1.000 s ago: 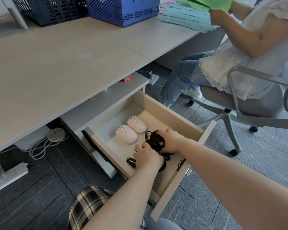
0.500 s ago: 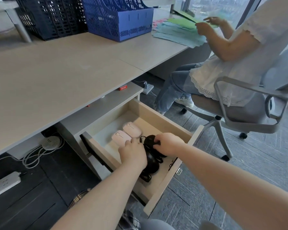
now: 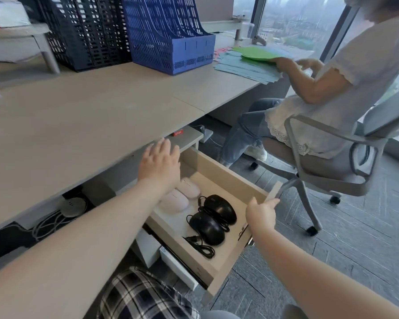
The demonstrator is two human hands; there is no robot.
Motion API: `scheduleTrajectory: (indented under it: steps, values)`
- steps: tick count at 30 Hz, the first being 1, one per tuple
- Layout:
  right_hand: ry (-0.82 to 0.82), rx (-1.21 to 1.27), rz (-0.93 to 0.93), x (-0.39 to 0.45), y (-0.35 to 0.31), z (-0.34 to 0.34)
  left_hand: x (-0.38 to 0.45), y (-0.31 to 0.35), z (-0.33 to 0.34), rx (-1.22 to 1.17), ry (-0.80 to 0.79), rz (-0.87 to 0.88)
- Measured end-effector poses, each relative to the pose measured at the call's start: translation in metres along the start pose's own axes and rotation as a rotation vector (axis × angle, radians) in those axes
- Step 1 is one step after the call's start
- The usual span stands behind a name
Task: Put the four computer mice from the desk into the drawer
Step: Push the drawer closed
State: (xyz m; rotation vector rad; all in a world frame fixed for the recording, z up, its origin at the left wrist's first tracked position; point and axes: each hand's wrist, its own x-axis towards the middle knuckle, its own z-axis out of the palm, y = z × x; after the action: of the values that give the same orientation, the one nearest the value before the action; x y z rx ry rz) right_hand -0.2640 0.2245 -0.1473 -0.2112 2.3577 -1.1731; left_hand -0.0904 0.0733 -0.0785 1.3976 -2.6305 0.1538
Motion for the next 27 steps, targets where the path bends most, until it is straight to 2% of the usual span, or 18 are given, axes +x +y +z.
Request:
scheduleTrajectory:
  steps: [6,11,19,27]
  values:
    - [0.019,-0.01,0.019,0.006,-0.021,0.015,0.023,-0.045,-0.009,-0.05,0.022,-0.141]
    - [-0.03,-0.036,-0.052,0.007,-0.037,0.045,0.041,-0.067,-0.007,-0.087,-0.067,-0.216]
    - [-0.095,0.094,-0.082,0.007,-0.064,0.093,0.075,-0.095,-0.007,-0.199,-0.216,-0.167]
    - [-0.145,0.233,-0.062,0.011,-0.071,0.132,0.086,-0.104,-0.002,-0.214,-0.195,-0.136]
